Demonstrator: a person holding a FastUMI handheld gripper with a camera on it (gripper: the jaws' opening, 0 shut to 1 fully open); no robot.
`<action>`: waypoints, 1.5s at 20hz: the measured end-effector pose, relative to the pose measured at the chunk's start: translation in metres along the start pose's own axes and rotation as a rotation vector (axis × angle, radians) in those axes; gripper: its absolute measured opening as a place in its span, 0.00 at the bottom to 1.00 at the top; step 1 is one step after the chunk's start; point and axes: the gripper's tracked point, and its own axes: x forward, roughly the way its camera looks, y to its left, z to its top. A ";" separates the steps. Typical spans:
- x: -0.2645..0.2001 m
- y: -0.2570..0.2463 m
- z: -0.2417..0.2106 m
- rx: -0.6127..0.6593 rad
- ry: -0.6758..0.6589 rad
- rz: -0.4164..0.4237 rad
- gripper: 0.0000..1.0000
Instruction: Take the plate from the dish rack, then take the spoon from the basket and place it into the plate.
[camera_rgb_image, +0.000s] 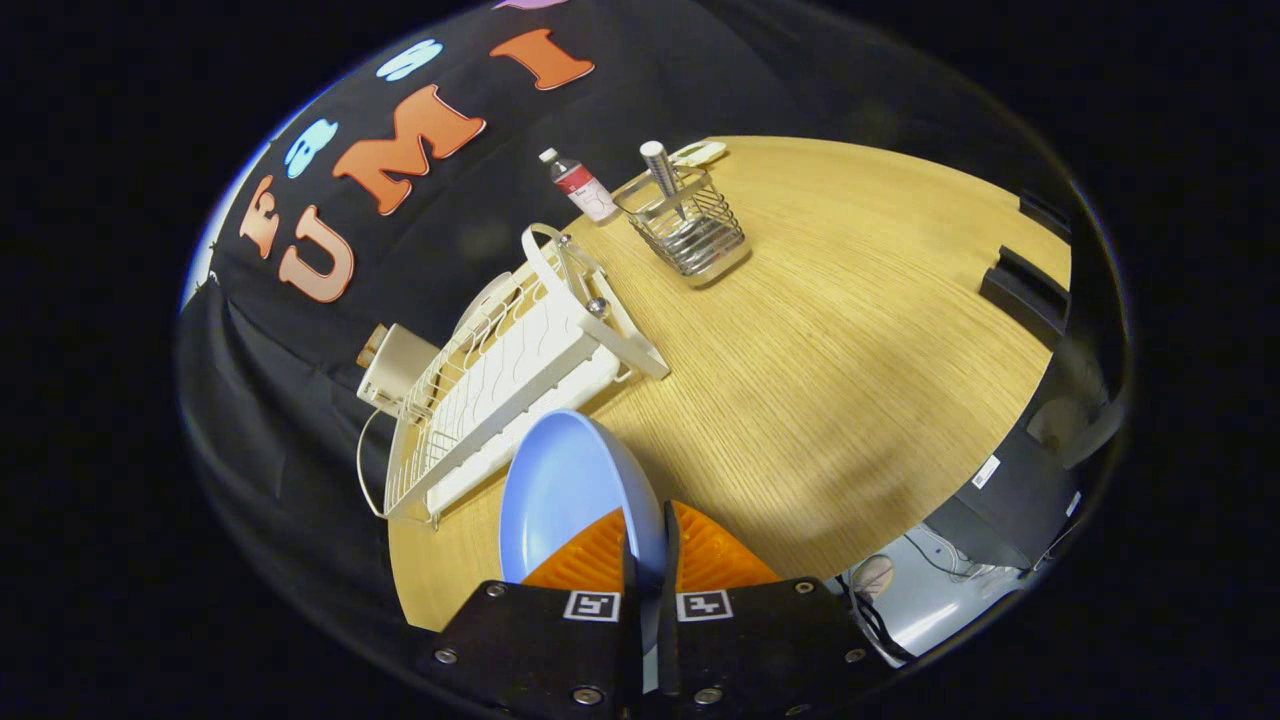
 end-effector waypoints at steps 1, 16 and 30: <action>0.002 -0.003 -0.001 0.014 0.001 0.001 0.06; -0.016 -0.031 0.064 -0.230 -0.099 -0.157 0.64; 0.000 0.009 0.214 -0.614 -0.328 -0.206 0.99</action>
